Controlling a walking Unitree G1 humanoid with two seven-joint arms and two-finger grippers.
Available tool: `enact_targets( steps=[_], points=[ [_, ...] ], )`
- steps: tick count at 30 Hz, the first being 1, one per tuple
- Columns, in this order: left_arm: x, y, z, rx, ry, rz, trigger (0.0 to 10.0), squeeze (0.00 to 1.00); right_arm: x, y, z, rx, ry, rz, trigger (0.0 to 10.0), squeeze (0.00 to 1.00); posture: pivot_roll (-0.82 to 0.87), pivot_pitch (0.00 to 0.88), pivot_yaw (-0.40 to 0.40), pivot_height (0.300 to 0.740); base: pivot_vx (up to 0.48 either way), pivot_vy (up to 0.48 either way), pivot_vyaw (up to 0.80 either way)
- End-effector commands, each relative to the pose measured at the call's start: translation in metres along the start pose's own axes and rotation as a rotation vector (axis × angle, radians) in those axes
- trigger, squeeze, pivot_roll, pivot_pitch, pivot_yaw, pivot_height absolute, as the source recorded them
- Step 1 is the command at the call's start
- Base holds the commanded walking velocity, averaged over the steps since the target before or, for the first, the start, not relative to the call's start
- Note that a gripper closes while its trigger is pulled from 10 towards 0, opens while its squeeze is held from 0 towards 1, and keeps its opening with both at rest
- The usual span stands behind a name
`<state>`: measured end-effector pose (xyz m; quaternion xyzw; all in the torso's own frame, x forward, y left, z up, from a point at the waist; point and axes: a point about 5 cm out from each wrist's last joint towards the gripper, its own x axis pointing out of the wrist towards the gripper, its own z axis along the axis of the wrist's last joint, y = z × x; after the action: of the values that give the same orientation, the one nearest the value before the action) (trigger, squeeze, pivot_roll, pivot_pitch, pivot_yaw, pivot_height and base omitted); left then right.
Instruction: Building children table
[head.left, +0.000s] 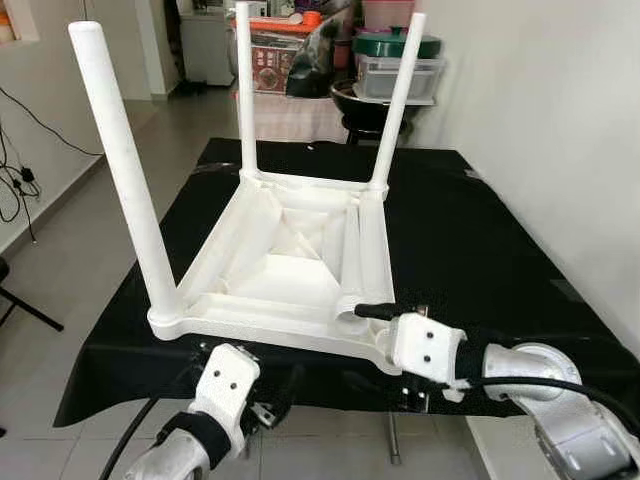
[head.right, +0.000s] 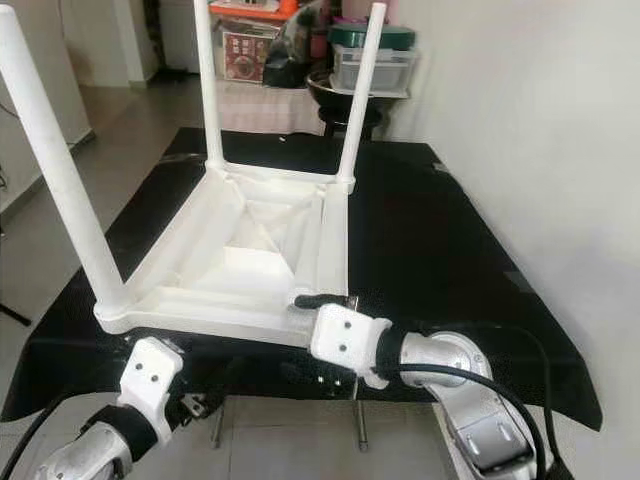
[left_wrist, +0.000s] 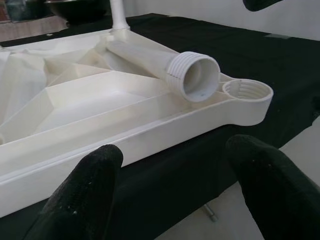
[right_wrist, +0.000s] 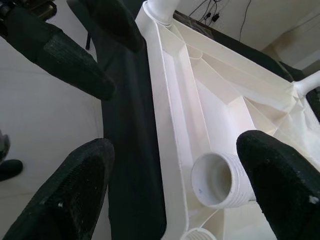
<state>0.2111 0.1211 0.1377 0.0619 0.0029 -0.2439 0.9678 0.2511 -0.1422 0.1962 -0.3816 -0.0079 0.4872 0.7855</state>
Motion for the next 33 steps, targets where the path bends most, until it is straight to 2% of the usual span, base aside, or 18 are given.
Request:
enact_targets(
  steps=[1,5,8,11,15,22,27,33],
  points=[
    [-0.002,0.0,-0.003,-0.001,0.027,-0.019,10.0,0.0,-0.002,-0.003,-0.006,-0.017,0.037,-0.02,10.0,0.0,-0.05,0.039,-0.053,0.74,0.0,0.0,0.0],
    [-0.003,-0.001,-0.003,-0.002,0.029,-0.022,10.0,0.0,-0.004,-0.009,-0.012,-0.045,0.082,-0.057,10.0,0.0,-0.05,0.041,-0.055,0.74,0.0,0.0,0.0],
    [-0.003,-0.001,-0.003,-0.003,0.029,-0.021,10.0,0.0,-0.001,-0.017,-0.015,-0.054,0.108,-0.129,10.0,0.0,-0.05,0.041,-0.055,0.74,0.0,0.0,0.0],
    [-0.004,-0.001,-0.003,-0.004,0.028,-0.023,10.0,0.0,0.008,-0.027,-0.015,-0.038,0.12,-0.24,10.0,0.0,-0.04,0.045,-0.056,0.74,0.0,0.0,0.0],
    [-0.004,-0.001,-0.003,-0.005,0.029,-0.024,10.0,0.0,0.015,-0.029,-0.016,-0.045,0.13,-0.261,10.0,0.0,-0.04,0.047,-0.057,0.74,0.0,0.0,0.0],
    [-0.005,-0.002,-0.003,-0.01,0.03,-0.018,10.0,0.0,0.036,-0.028,-0.024,-0.108,0.193,-0.248,10.0,0.0,-0.02,0.053,-0.064,0.74,0.0,0.0,0.0],
    [-0.006,-0.004,-0.002,-0.012,0.031,-0.015,10.0,0.0,0.052,-0.039,-0.028,-0.116,0.231,-0.303,10.0,0.0,-0.01,0.059,-0.072,0.74,0.0,0.0,0.0],
    [-0.007,-0.005,-0.002,-0.007,0.033,-0.014,10.0,0.0,0.056,-0.043,-0.035,-0.125,0.279,-0.326,10.0,0.0,-0.01,0.067,-0.077,0.74,0.0,0.0,0.0]
  ],
)
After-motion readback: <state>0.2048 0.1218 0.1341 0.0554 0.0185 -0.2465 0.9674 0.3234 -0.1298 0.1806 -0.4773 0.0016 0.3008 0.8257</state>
